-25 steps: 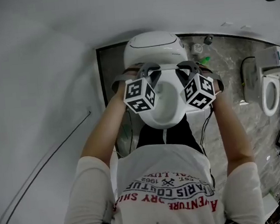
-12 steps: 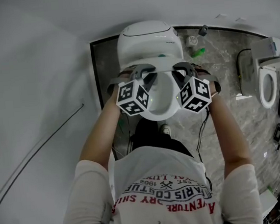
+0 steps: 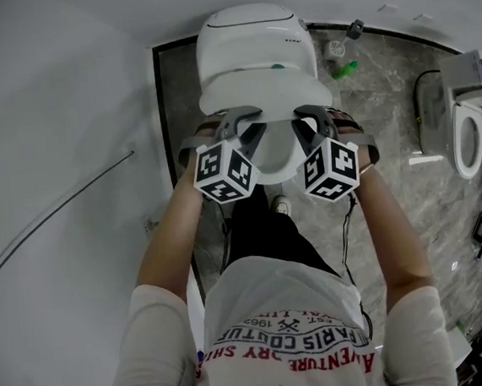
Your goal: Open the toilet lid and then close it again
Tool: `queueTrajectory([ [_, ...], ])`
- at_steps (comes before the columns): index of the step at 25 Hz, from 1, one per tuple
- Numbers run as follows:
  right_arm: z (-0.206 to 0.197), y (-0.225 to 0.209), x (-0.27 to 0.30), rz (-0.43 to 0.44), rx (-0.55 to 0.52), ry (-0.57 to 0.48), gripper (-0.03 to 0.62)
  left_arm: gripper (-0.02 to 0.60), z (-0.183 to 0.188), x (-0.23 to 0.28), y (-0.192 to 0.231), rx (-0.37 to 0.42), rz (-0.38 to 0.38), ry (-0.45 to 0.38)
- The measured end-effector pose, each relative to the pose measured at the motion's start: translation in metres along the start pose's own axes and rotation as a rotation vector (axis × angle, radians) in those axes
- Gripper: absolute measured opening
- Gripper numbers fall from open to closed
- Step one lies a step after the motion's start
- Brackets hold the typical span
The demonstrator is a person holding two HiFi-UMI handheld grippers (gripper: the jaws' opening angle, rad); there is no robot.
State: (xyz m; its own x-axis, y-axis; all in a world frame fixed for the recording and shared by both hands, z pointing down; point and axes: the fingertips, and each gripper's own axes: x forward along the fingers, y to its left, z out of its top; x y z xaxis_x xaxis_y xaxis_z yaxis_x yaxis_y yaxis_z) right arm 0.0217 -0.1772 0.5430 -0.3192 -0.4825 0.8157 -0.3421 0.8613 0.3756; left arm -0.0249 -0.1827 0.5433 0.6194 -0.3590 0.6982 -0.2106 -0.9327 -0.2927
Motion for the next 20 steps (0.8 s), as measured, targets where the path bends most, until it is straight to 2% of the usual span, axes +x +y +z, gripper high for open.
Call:
queueTrajectory([
  [4,-0.01,0.026,-0.001,0.023,0.046,-0.011,0.048,0.08,-0.008,0.001,-0.027,-0.011,0.027,0.001],
  [8,-0.017,0.057,0.005,0.038,0.003,-0.003,0.049,0.088,-0.024,0.002,-0.054,-0.013,0.04,0.0],
  [11,-0.023,0.071,0.013,0.033,0.005,-0.016,0.057,0.096,-0.034,0.007,-0.066,-0.02,0.058,0.0],
  [14,-0.035,0.093,0.012,0.063,0.009,-0.019,0.066,0.103,-0.04,0.01,-0.091,-0.037,0.066,0.013],
  [20,-0.052,0.135,0.022,0.078,-0.028,-0.018,0.079,0.121,-0.06,0.018,-0.131,-0.061,0.081,0.019],
])
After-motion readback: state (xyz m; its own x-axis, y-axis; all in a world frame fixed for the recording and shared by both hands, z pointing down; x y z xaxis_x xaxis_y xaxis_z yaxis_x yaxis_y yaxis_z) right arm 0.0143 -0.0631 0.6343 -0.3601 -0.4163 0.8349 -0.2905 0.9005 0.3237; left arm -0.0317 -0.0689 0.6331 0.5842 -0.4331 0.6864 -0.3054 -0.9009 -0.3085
